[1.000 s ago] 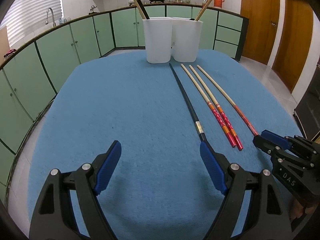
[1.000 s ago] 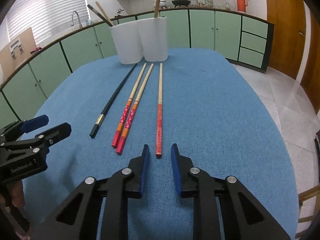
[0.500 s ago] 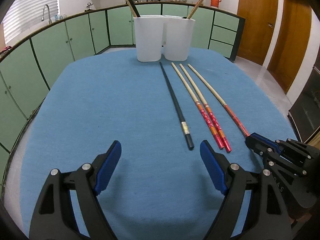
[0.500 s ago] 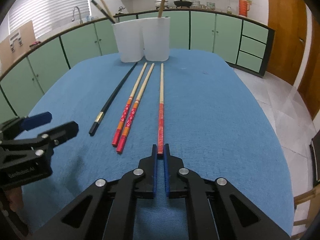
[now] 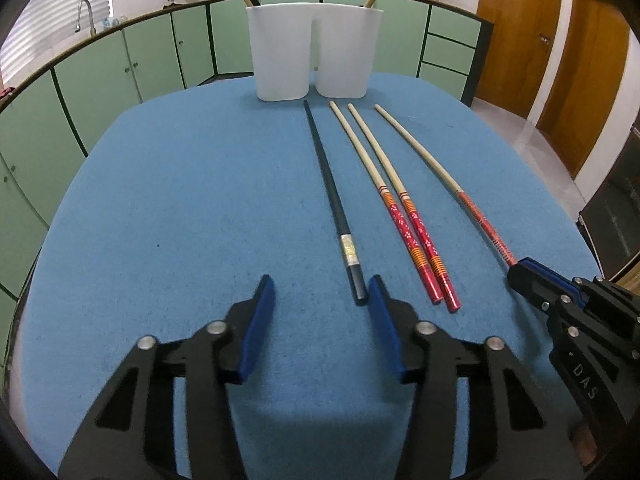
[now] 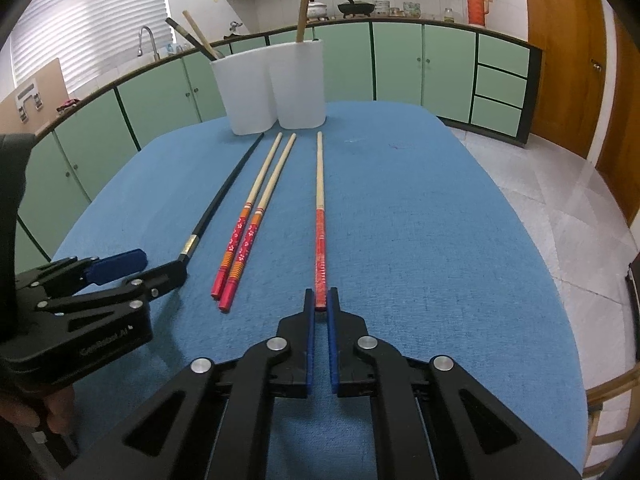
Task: Organize utensils
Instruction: 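Close the right tool on a red-patterned chopstick while the left tool closes on the black chopstick, then lift both held chopsticks and carry them over the white holder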
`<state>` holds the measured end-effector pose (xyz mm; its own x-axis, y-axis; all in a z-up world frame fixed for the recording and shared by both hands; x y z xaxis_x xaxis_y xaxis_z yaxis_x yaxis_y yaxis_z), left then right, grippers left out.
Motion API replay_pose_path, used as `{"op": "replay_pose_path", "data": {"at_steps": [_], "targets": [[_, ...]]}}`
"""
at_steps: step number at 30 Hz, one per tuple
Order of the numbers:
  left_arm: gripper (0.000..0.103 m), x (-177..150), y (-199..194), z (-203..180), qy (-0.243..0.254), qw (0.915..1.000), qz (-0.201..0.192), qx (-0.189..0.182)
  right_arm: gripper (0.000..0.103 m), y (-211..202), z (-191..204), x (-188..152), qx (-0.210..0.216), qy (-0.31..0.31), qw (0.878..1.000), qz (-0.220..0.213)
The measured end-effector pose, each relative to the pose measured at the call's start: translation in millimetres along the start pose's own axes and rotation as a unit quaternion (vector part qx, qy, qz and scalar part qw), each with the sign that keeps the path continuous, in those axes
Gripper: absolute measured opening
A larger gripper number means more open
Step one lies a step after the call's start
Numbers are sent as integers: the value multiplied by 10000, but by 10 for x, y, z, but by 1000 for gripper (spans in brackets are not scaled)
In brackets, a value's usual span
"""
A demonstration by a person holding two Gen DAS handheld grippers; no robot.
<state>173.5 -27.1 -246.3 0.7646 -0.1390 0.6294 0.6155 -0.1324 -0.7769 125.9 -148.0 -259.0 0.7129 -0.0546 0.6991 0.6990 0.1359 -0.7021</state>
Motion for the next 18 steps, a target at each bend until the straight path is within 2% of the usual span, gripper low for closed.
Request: {"op": "replay_pose_path", "data": {"at_steps": [4,7,13,18], "targets": [[28,12,16,-78,105,9999,12,9,6,7,-17,3,28,31,10000,19],[7,17,24,-136,182,9998,2,-43,6,13,-21,10,38,51,10000,38],[6,2,-22,-115,147,9999,-25,-48,6,-28,-11,28,-23,-9,10000,-15],[6,58,-195,-73,216,9994,-261,36,6,-115,-13,94,-51,-32,9999,-153]]}}
Point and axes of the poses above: each gripper's, at about its wrist camera, not at the fingertips, and y roughly the way its jaws point, z to its left, x to its top, the point moved 4 cm from there along y, roughly the way its jaws point
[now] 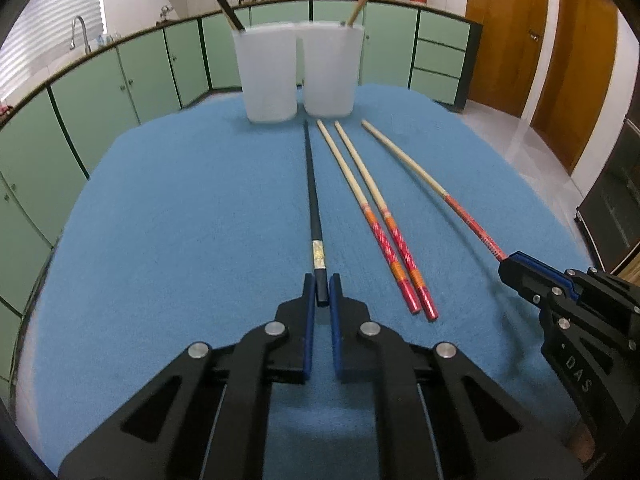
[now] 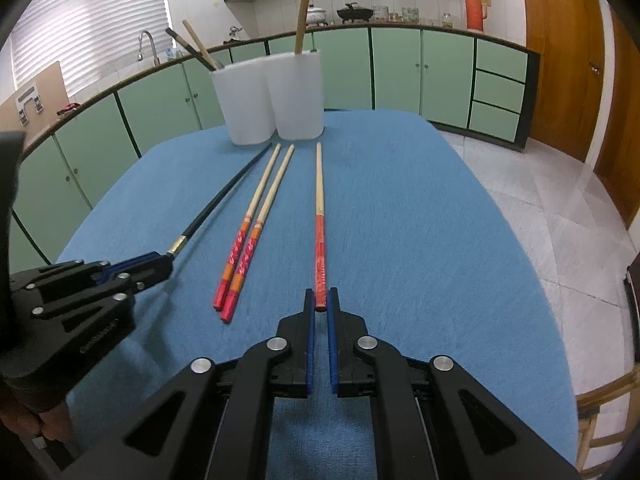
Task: Organize utensils
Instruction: 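Lift both held chopsticks and carry them over the white holder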
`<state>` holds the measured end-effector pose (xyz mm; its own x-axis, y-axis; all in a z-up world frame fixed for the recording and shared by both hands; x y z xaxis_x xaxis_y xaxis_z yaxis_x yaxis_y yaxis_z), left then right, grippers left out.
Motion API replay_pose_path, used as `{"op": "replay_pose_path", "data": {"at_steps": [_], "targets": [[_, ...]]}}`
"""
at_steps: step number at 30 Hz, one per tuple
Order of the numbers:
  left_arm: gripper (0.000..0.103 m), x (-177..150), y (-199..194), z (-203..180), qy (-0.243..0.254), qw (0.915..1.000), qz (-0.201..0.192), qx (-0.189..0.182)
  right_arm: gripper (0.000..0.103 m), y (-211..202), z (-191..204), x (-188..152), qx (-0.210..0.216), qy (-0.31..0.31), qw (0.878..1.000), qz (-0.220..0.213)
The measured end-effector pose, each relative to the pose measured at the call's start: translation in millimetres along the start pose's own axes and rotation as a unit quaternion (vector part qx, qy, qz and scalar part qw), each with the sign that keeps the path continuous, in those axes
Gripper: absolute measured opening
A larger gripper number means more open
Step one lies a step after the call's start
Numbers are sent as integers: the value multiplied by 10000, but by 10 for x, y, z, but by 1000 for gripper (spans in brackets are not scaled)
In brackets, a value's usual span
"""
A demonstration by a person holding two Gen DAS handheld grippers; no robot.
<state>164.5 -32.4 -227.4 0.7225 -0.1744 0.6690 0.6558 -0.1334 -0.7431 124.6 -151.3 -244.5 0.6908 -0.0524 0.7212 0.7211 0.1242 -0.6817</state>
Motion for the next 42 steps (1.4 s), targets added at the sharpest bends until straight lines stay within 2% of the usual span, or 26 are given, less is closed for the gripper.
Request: {"op": "replay_pose_path", "data": {"at_steps": [8,17,27,42], "targets": [[6,285,-507,81,159,9971,-719,214,6,-380,-5,301,-112,-181,9983,-540],[6,737,-1005,129,25,9901,-1402,57,6,-840,-74,783,54,-102,9932,-1160],[6,1190,-1227,114,-40,9841,-1768,-139,6,-1124,-85,1350,324,-58,9869,-1577],[6,1448,-1529,180,-172,9750,-2193,-299,6,-1354,40,1684,546,-254,9806,-1864]]}}
Point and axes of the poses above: each gripper's, at about its wrist camera, not at the fingertips, and y roughly the way its jaws point, z to its left, x to its top, the point moved 4 cm from there along y, roughly the way its jaws point
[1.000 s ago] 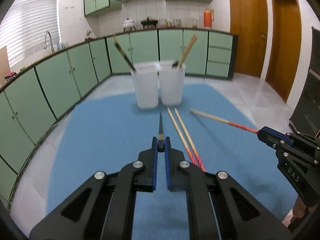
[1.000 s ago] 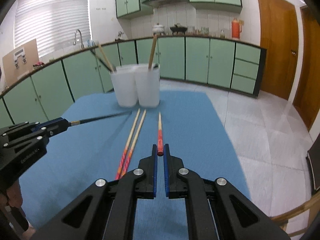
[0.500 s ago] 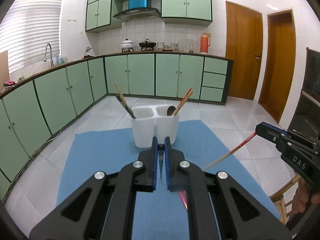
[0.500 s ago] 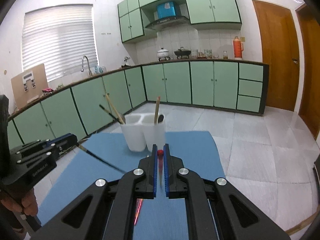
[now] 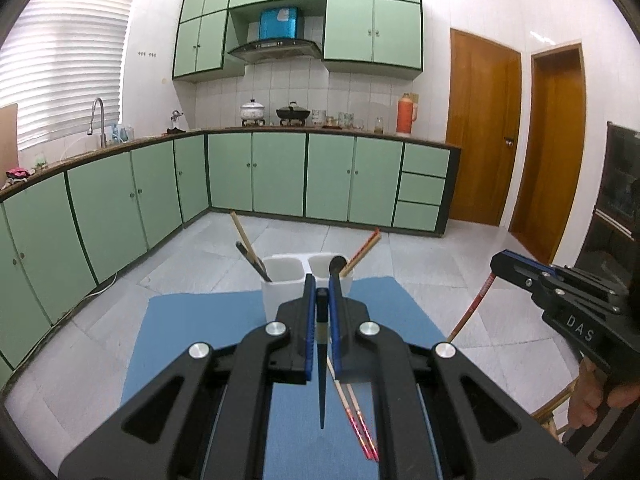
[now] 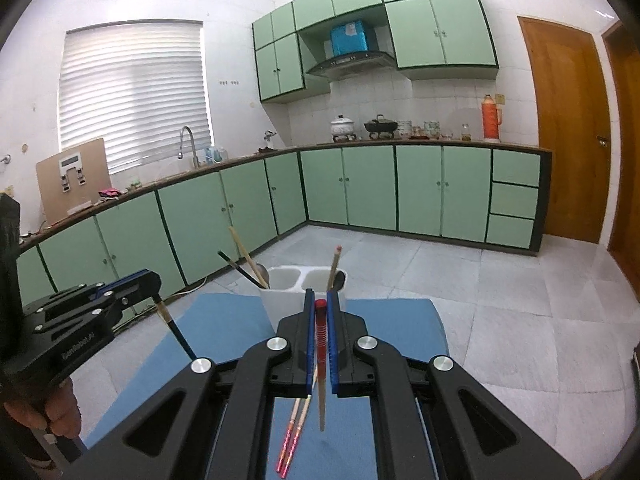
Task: Organize utensils
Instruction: 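Lift both held chopsticks and carry them over the white holder, then lower both chopsticks into the white holder and open both tools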
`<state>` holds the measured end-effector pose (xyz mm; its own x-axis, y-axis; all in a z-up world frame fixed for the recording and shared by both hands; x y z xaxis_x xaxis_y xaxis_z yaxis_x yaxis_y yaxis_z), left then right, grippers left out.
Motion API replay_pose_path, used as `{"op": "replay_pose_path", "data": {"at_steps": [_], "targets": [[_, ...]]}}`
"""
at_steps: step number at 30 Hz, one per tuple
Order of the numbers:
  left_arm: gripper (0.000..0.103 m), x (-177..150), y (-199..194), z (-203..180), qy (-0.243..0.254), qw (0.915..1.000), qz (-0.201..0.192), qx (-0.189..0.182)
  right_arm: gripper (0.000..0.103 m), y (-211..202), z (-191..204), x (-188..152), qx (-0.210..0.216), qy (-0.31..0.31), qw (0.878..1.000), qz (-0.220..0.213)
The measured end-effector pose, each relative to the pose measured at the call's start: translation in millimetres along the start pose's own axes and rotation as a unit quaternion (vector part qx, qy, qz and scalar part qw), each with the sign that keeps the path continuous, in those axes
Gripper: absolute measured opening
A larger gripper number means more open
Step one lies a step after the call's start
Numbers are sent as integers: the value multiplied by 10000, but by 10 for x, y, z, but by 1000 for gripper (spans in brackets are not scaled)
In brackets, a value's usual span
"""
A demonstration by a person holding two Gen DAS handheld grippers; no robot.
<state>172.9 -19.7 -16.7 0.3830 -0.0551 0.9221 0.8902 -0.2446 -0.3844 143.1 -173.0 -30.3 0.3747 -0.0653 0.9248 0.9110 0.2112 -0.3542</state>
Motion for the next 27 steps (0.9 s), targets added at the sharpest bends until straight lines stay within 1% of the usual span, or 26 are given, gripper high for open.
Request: {"op": "replay_pose_path", "data": {"at_steps": [6,11,15,19,27], "targets": [[6,244,-49,52,-69,9994,-332,47,6,19,107,197,128,-132,9997,-185],[6,494,-15,77,-126,9979,-628,66,6,64,202,469,241,-254,9985,-422],[6,704,88,94,-184,9965,-813,73,6,182,261,723,324,-273,9972,-612],[6,910,224,125,-254,9948,-976,113,6,353,290,951,239,-301,9962,-786],[5,1271,499,176,-310,9909,-1290,230,6,785,241,1284,21,-236,9951,-962]]}}
Point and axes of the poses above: each gripper's, at about its wrist camera, not at the fingertips, and y roughly the way its jaws point, z to its left, x to its top, the point moved 4 cm from there along y, roughly the way its jaws point
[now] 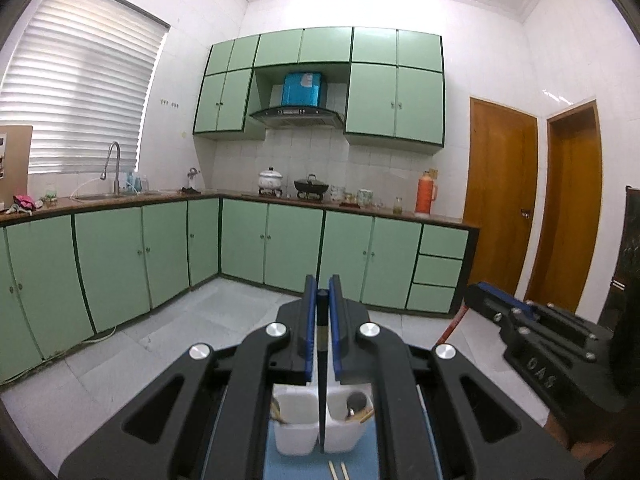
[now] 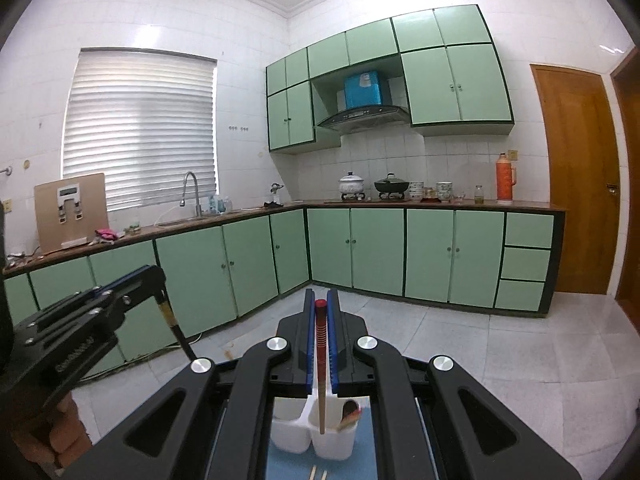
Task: Organize utensils
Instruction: 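Lower both chopsticks into the white holder and open both tools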
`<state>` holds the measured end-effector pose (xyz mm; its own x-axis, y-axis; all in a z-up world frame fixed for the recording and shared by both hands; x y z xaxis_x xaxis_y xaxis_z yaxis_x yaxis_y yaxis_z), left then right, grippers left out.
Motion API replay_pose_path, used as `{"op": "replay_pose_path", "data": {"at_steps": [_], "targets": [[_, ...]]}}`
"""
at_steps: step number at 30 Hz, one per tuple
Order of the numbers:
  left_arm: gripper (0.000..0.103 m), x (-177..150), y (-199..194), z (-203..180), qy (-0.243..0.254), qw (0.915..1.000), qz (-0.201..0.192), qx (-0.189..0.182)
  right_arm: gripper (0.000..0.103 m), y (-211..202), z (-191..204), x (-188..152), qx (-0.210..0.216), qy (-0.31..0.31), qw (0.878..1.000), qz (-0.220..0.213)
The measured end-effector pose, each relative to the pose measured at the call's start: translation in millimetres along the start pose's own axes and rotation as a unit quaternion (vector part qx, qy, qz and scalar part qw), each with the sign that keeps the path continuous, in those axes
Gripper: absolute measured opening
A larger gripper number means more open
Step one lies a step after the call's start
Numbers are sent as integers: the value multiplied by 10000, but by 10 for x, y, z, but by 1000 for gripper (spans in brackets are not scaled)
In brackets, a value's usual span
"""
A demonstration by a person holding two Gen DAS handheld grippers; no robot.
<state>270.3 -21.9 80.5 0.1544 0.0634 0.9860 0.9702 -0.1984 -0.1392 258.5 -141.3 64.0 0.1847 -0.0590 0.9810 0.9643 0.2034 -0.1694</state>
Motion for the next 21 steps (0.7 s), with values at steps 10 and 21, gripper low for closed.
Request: {"op": "replay_pose_path", "data": {"at_steps": [10,21], "targets": [[5,64,619,-34,138,9997,-197,72,6,630,-54,-73,-203,-192,9995,176],[6,-619,1254,146,119,9979,584,259,6,1042,-118,-535,-170,-119,9977,645]]}}
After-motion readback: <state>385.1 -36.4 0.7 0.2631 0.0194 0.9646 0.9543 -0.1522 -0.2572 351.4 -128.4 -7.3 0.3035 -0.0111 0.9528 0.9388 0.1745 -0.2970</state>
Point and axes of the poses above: each gripper's, at about its wrist camera, not at the fingertips, and y roughly the way its jaws point, z to its left, x to its top, the point moved 4 cm from there along y, roughly the way its jaws point
